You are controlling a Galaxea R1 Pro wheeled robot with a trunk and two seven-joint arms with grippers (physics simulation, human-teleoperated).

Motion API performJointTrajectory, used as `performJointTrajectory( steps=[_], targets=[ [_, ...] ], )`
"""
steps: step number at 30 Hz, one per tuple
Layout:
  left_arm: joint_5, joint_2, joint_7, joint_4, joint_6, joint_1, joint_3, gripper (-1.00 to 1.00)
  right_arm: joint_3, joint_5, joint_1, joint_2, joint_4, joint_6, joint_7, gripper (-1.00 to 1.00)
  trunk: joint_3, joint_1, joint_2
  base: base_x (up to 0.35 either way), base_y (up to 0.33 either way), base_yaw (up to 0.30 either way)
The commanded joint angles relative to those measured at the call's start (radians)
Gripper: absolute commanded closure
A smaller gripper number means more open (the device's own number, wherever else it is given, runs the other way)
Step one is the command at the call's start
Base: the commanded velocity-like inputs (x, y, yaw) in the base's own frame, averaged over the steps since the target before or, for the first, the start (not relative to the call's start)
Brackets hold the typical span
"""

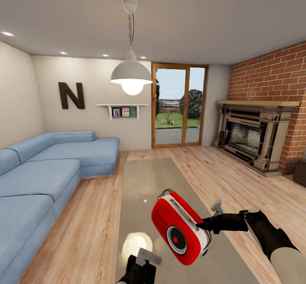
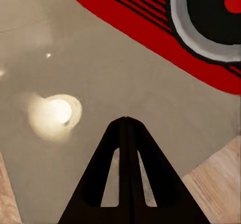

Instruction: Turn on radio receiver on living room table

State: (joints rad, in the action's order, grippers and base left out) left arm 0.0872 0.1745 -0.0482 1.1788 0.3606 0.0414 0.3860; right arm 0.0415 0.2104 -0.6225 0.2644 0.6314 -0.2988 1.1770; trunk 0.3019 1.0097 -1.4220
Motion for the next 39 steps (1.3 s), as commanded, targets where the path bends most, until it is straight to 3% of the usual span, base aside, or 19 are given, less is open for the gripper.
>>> performJointTrajectory(
  steps=[1, 4, 7, 9, 12, 18, 24, 30, 35, 39],
  targets=[
    [0.001, 0.0, 0.0, 0.005, 0.001, 0.0, 0.013, 1.0, 0.001, -0.003, 0.0, 0.0, 0.001, 0.0, 0.0, 1.0, 0.0, 0.0, 0.0, 0.0, 0.0, 0.0],
    [0.001, 0.0, 0.022, 0.014, 0.034, 0.0, 0.048, 1.0, 0.001, -0.003, 0.0, 0.0, 0.001, 0.0, 0.0, 1.0, 0.0, 0.0, 0.0, 0.0, 0.0, 0.0],
    [0.002, 0.0, 0.101, 0.048, 0.072, 0.0, 0.096, 1.0, 0.0, -0.003, 0.0, 0.0, 0.001, 0.001, 0.0, 1.0, 0.0, 0.0, 0.0, 0.0, 0.0, 0.0],
    [0.003, 0.0, 0.144, 0.143, 0.167, 0.001, 0.117, 1.0, 0.0, -0.002, 0.0, -0.001, 0.001, 0.001, 0.0, 1.0, 0.0, 0.0, 0.0, 0.0, 0.0, 0.0],
    [0.004, 0.0, 0.153, 0.22, 0.224, 0.003, 0.122, 1.0, 0.0, -0.001, 0.0, -0.001, 0.001, 0.002, 0.0, 1.0, 0.0, 0.0, 0.0, 0.0, 0.0, 0.0],
    [0.008, 0.0, 0.147, 0.275, 0.238, 0.047, 0.12, 1.0, 0.0, 0.0, 0.0, -0.002, 0.001, 0.003, -0.002, 1.0, 0.0, 0.0, 0.0, 0.0, 0.0, 0.0],
    [0.007, 0.0, 0.144, 0.248, 0.238, 0.117, 0.103, 1.0, -0.001, -0.001, 0.0, -0.002, 0.001, 0.018, -0.002, 1.0, 0.0, 0.0, 0.0, 0.0, 0.0, 0.0],
    [-0.006, 0.0, 0.149, 0.165, 0.227, 0.172, 0.099, 1.0, -0.002, -0.002, 0.0, -0.007, 0.001, 0.02, 0.001, 1.0, 0.0, 0.0, 0.0, 0.0, 0.0, 0.0],
    [-0.102, 0.0, 0.154, 0.117, 0.176, 0.2, 0.1, 1.0, -0.002, -0.002, 0.0, -0.027, 0.001, 0.019, 0.005, 1.0, 0.0, 0.0, 0.0, 0.0, 0.0, 0.0],
    [-0.121, 0.0, 0.162, 0.087, 0.172, 0.209, 0.104, 1.0, -0.002, -0.003, 0.0, -0.034, 0.0, 0.018, 0.008, 1.0, 0.0, 0.0, 0.0, 0.0, 0.0, 0.0]
  ],
)
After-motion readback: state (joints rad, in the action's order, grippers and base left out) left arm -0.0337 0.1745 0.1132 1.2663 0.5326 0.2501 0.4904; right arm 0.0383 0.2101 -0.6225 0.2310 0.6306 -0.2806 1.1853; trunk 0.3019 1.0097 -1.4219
